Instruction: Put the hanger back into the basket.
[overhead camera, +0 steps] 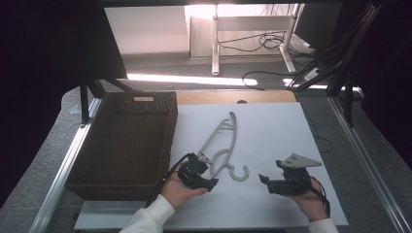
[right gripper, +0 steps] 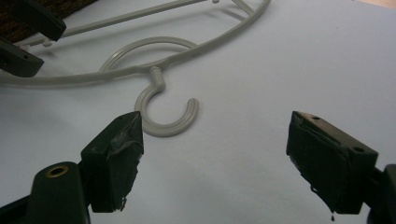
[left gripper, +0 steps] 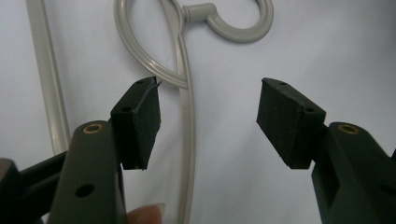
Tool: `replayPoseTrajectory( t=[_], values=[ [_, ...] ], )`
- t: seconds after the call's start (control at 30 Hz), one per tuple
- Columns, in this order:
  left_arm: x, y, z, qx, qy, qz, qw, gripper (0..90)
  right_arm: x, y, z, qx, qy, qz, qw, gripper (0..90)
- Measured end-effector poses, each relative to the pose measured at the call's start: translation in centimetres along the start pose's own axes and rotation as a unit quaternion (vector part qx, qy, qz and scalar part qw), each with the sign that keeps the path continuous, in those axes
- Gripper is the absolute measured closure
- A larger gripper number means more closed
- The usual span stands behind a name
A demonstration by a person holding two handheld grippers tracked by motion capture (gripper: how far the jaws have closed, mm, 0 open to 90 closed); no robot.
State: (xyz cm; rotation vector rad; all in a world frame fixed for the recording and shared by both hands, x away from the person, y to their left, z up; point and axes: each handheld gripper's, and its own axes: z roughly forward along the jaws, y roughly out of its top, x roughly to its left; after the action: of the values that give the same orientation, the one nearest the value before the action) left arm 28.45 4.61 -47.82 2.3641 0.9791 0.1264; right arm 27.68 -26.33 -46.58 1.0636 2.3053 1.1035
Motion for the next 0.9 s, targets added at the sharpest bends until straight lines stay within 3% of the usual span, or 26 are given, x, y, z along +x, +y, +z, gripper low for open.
replayPoseTrajectory(
  t=[0.37, 0.9],
  values=[
    [0.5, 0.1, 1.7, 0.034, 0.010, -0.015, 0.9993, 44.3, 0.0, -0.1, 0.2, 0.005, 0.001, -0.003, 1.0000, 19.5],
    [0.2, 0.1, 3.2, 0.063, 0.032, -0.002, 0.9975, 54.3, 0.0, -0.2, 0.3, 0.008, 0.000, -0.002, 1.0000, 19.3]
  ],
)
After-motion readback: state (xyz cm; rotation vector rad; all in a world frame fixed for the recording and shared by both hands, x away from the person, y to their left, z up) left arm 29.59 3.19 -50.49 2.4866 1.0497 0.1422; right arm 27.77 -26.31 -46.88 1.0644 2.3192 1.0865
